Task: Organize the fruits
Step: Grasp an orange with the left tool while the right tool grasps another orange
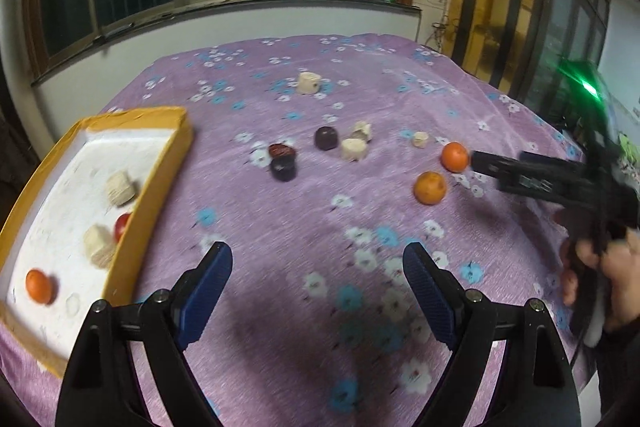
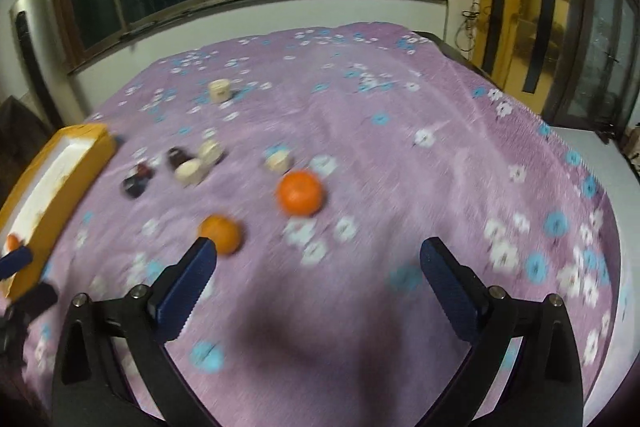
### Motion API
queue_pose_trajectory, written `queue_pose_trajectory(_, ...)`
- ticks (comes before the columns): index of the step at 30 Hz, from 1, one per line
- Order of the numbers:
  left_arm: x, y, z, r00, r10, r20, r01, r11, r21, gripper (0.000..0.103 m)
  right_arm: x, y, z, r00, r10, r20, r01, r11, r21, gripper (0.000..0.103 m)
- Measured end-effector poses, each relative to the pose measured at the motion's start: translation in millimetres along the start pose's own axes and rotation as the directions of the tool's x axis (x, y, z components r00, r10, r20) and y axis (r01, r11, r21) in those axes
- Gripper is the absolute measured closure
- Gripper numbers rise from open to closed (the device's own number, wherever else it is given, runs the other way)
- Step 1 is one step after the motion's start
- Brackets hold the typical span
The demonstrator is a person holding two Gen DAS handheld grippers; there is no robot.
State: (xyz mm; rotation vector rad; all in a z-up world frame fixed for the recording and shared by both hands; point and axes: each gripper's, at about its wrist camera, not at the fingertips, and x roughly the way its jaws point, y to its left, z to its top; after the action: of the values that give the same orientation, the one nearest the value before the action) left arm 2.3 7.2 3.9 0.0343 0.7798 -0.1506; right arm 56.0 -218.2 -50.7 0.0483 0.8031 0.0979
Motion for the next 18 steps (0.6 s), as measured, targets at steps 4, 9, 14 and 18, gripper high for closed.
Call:
queue_pose_trajectory(4, 14.7, -9.8, 8.5, 1.0, -0.012, -0.013, 0.012, 1.0, 0.013, 0.016, 27.7, 1.3, 15.8, 0.999, 0.011, -0.036, -0.011, 1.0, 0.003, 0.013)
queue_pose_trajectory(9, 39.1, -29.5, 22.4, 0.998, -0.053, -0.025, 0.053, 0.999, 0.011, 0.016, 60.7, 5.5, 23.3, 0.993, 0.028, -0.113, -0.027, 1.0, 0.006, 0.033)
queue_pose_trajectory(14, 65.7, -60.5, 31.1, 0.993, -0.103, -0.053, 0.104, 0.994, 0.024, 0.016, 61.5, -3.3, 25.3, 0.99, 0.05, -0.129, -0.047, 0.999, 0.025, 0.067)
queue_pose_trajectory(18, 82.5, -81.8, 37.3, 0.993, -0.103, -0.06, 0.106, 0.993, 0.051, 0.023, 54.7, -21.8, 20.4, 0.993, 0.041, -0.114, -0.036, 0.998, 0.049, 0.067)
